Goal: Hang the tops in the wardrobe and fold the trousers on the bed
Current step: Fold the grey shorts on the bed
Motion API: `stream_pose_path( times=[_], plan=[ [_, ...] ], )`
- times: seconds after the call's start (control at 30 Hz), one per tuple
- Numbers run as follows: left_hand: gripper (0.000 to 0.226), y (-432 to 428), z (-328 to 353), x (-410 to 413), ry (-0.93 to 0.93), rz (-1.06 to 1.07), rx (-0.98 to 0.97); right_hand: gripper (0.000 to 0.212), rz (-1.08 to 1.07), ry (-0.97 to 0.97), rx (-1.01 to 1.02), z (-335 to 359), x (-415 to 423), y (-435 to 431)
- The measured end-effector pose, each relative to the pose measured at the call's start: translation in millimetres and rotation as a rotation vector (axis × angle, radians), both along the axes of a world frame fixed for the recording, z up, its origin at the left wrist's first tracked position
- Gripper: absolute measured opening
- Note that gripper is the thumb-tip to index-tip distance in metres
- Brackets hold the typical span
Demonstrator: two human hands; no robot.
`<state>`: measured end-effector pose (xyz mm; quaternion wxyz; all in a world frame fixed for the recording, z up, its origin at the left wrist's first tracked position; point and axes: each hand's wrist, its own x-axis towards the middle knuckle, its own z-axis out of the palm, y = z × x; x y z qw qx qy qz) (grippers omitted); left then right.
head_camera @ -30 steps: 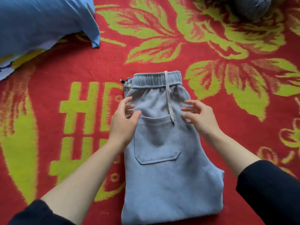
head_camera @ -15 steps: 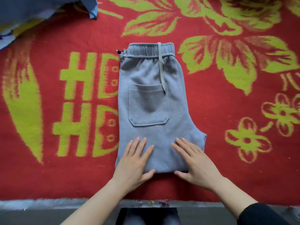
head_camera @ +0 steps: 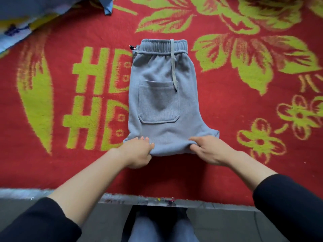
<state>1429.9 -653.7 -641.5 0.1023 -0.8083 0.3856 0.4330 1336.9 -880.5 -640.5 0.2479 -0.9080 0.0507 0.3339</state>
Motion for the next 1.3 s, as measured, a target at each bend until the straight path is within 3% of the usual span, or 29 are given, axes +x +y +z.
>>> stream_pose_path(
  times=[0.1, 0.27, 0.37, 0.47, 0.53, 0.67, 0.8, 0.9, 0.97, 1.07, 1.13, 1.2, 1.3],
  plan=[
    [0.012, -9, 26, 20, 0.273, 0.182, 0.067, 0.029, -0.115, 0.186, 0.099, 29, 22, -3],
    [0.009, -8, 49, 13, 0.546, 0.413, 0.191, 0.033, -0.036, 0.512, 0.101, 43, 22, -6],
    [0.011, 0, 45, -2, 0.719, 0.630, 0.223, 0.033, -0.137, 0.725, 0.167, 43, 16, -5],
    [0.015, 3, 44, 4, 0.806, 0.721, 0.174, 0.031, -0.197, 0.759, 0.205, 42, 18, -7],
    [0.010, 0, 47, 19, 0.762, 0.736, 0.071, 0.024, -0.203, 0.658, 0.187, 44, 26, -14],
    [0.027, -8, 53, 62, 0.646, 0.725, -0.133, 0.020, -0.331, 0.445, 0.245, 55, 57, -41],
    [0.044, -13, 50, 103, 0.583, 0.717, -0.290, 0.022, -0.314, 0.216, 0.188, 61, 93, -57],
    [0.022, -17, 43, 127, 0.490, 0.691, -0.390, 0.026, -0.279, 0.119, 0.159, 57, 116, -61],
    [0.020, -21, 34, 136, 0.336, 0.660, -0.447, 0.026, -0.252, 0.014, 0.094, 47, 127, -61],
    [0.010, -27, 12, 141, -0.046, 0.504, -0.460, 0.020, -0.186, -0.175, -0.118, 26, 136, -55],
    [0.024, -29, -3, 135, -0.253, 0.390, -0.441, 0.027, -0.156, -0.227, -0.192, 14, 137, -47],
    [0.042, -35, -13, 132, -0.366, 0.293, -0.541, 0.044, -0.132, -0.241, -0.142, 7, 138, -37],
    [0.059, -46, -22, 128, -0.246, 0.300, -0.556, 0.052, -0.087, -0.223, -0.062, -2, 142, -25]
  ],
)
